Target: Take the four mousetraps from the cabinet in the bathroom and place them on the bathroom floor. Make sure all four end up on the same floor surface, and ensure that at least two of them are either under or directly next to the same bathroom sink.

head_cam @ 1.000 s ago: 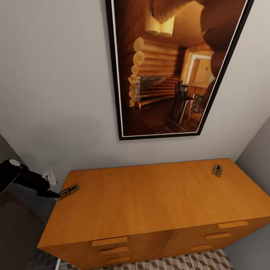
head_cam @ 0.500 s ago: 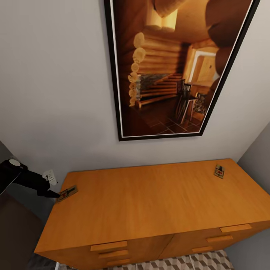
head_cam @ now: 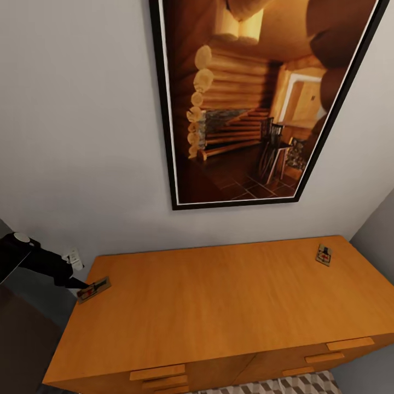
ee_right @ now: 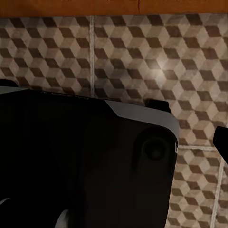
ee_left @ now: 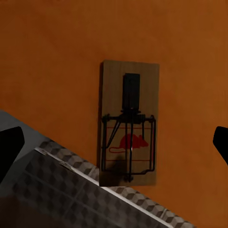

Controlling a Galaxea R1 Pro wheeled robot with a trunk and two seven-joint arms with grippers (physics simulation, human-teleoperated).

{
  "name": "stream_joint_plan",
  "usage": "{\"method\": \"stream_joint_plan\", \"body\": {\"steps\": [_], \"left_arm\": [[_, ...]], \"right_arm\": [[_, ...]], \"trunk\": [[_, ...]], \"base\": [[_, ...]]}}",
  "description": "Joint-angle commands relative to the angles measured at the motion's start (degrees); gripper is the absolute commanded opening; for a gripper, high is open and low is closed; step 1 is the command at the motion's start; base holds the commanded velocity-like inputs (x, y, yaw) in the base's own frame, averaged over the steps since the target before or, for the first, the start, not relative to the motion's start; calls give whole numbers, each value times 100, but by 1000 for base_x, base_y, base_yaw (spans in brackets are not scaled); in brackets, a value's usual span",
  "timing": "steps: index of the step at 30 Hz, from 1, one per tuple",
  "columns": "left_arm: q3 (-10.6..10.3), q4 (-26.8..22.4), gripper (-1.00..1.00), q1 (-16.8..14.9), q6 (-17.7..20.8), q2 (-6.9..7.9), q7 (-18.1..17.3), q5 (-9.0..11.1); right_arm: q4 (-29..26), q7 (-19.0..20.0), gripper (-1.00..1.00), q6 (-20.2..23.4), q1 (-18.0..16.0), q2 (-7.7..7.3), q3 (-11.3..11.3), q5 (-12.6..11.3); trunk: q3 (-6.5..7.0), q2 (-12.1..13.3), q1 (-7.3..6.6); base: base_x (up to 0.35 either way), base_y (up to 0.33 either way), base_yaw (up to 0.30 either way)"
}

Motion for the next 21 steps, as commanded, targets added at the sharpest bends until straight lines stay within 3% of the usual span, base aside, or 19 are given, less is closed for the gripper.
{"method": "stream_joint_plan", "body": {"steps": [1, 21], "left_arm": [[-14, -6, 100, -7, 60, 4, -21, -9], [-23, -6, 100, -7, 60, 4, -21, -13]], "right_arm": [[10, 22, 100, -25, -7, 0, 37, -60], [10, 22, 100, -25, -5, 0, 37, -62]], "trunk": [[-11, -11, 3], [-44, -11, 3]], "base": [[7, 0, 0], [1, 0, 0]]}}
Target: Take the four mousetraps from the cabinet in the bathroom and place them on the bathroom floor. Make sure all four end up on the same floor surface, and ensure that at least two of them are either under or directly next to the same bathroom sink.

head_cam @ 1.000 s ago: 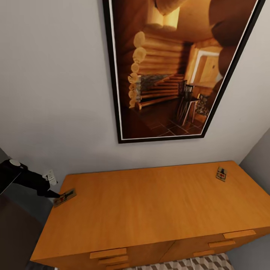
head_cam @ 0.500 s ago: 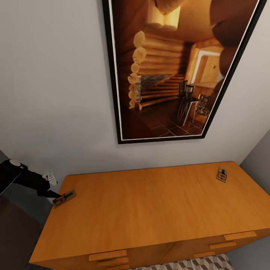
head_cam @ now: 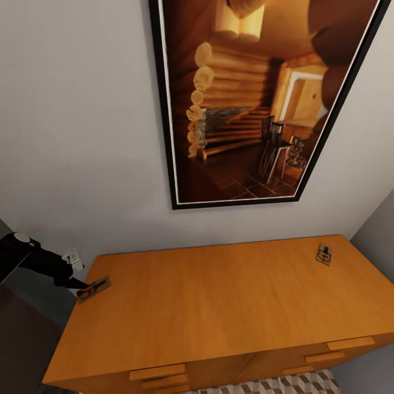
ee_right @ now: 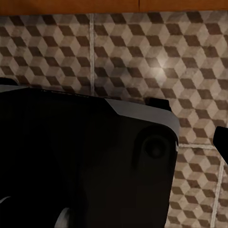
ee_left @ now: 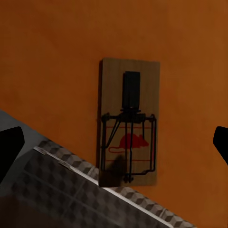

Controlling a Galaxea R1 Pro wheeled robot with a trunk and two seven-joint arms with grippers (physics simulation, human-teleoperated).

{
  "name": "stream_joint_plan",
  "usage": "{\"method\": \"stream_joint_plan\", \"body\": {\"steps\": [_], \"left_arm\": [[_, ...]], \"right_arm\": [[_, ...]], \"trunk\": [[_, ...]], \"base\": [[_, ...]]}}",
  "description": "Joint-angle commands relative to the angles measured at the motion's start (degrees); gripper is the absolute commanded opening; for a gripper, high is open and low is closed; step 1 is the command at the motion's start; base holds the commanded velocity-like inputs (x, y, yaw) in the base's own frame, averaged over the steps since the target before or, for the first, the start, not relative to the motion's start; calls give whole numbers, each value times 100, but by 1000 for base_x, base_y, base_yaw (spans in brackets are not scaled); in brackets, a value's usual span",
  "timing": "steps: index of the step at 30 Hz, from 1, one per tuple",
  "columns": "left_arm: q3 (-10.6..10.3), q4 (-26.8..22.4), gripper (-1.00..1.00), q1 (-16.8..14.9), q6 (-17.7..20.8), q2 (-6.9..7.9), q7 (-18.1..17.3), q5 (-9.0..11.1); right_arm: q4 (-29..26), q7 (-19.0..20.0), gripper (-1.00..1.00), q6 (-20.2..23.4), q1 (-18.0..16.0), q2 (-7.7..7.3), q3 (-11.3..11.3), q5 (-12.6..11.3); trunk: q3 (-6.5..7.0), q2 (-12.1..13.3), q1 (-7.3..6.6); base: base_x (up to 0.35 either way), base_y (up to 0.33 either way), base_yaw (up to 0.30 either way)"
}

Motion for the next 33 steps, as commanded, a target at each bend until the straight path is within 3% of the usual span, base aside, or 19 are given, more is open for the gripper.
{"method": "stream_joint_plan", "body": {"steps": [1, 33], "left_arm": [[-14, -6, 100, -8, 60, 4, -21, -10], [-41, -23, 100, -8, 60, -56, -21, -13]], "right_arm": [[10, 22, 100, -25, -7, 0, 37, -60], [10, 22, 100, -25, -8, 0, 37, -60]], "trunk": [[-17, -12, 3], [-222, -12, 3]], "base": [[0, 0, 0], [0, 0, 0]]}}
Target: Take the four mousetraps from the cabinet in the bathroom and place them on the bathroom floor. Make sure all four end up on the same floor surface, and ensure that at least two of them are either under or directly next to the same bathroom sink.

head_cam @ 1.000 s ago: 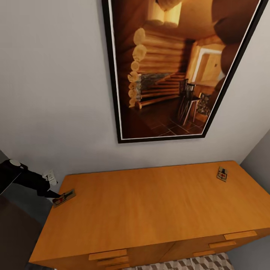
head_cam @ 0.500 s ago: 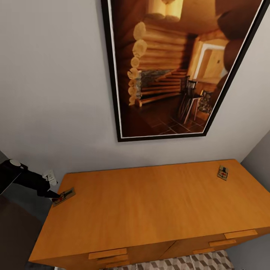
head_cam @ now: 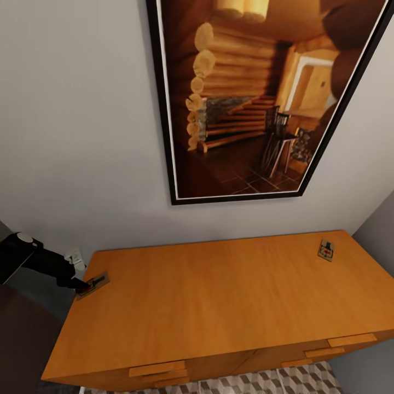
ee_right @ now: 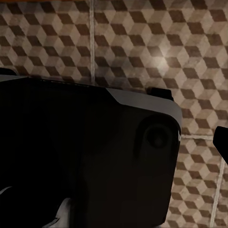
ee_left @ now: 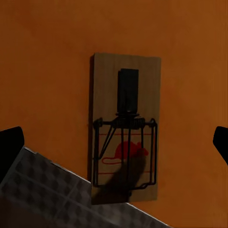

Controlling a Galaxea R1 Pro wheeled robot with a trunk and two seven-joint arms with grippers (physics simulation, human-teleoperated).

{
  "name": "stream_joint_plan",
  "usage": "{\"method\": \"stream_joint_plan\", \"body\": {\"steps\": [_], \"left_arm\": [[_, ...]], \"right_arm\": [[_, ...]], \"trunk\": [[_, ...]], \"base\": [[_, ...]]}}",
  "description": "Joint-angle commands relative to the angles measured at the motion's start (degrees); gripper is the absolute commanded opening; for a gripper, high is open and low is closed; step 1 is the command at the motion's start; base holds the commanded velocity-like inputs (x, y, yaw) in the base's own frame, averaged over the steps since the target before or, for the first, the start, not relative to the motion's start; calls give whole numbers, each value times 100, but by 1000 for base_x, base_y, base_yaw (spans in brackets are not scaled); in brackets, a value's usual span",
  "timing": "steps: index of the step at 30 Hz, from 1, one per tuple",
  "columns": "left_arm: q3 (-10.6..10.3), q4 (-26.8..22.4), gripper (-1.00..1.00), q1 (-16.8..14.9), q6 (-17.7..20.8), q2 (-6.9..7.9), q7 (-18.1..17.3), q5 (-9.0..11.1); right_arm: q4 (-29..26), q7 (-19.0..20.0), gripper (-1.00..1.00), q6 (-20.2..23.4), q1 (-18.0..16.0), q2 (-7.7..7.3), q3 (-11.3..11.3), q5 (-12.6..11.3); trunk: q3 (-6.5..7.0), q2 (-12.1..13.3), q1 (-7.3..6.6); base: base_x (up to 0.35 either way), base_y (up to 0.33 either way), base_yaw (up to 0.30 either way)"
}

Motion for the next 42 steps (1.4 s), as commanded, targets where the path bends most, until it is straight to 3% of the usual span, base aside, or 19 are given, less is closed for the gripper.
{"method": "stream_joint_plan", "body": {"steps": [1, 26, 36, 42], "left_arm": [[-13, -6, 100, -7, 60, 0, -21, -11], [-24, 8, 100, -7, 60, -50, -14, -32], [-29, 46, 100, -7, 60, -131, -13, -381], [-30, 84, 100, -6, 60, -152, -12, -492]], "right_arm": [[10, 22, 100, -25, -5, 0, 37, -60], [10, 22, 100, -25, -3, 0, 37, -64], [10, 22, 100, -25, -3, 0, 37, -60], [10, 22, 100, -25, -2, 5, 37, -60]], "trunk": [[-17, -11, 3], [-61, -11, 3], [-61, -11, 3], [-61, -11, 3]], "base": [[0, 0, 0], [0, 0, 0], [0, 0, 0], [0, 0, 0]]}}
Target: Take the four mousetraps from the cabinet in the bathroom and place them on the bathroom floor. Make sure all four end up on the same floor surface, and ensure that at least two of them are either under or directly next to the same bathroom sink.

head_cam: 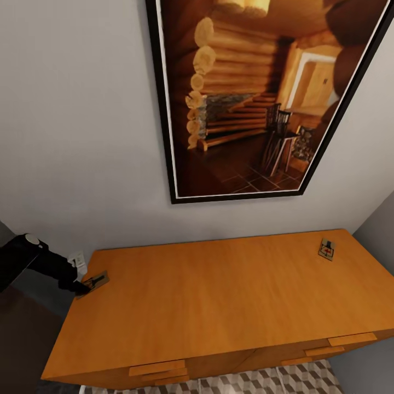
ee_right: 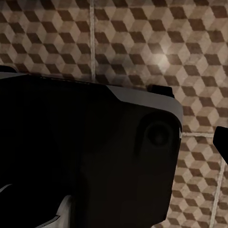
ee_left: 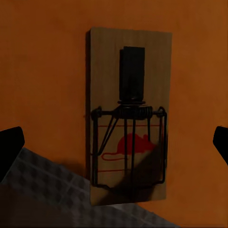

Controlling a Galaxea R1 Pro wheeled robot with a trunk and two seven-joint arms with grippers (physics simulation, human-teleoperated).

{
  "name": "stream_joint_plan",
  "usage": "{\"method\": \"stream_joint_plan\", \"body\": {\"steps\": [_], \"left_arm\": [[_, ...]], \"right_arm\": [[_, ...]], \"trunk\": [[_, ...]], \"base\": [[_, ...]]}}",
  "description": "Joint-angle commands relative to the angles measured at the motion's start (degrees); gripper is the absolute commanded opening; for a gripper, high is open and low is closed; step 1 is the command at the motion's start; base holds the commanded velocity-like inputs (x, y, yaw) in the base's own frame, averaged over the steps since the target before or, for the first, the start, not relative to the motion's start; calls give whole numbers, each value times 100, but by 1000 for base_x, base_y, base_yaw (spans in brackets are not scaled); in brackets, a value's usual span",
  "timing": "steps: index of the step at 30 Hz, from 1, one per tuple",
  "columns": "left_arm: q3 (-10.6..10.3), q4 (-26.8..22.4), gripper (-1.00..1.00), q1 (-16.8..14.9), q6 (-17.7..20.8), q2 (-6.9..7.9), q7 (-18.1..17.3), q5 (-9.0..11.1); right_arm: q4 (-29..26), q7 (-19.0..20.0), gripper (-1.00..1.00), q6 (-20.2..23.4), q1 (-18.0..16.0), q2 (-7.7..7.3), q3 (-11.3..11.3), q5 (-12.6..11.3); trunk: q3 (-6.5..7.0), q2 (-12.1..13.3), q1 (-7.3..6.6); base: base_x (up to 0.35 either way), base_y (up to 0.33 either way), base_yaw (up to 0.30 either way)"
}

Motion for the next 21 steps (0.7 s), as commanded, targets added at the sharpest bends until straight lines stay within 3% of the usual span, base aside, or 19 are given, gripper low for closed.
{"method": "stream_joint_plan", "body": {"steps": [1, 21], "left_arm": [[-15, 2, 100, -7, 60, 2, -21, -17], [-15, 35, 100, -8, 60, -48, -21, -46]], "right_arm": [[10, 22, 100, -25, -7, -1, 37, -60], [10, 22, 100, -25, -8, -5, 37, -62]], "trunk": [[-10, -11, 3], [-76, -11, 3]], "base": [[0, 0, 0], [0, 0, 0]]}}
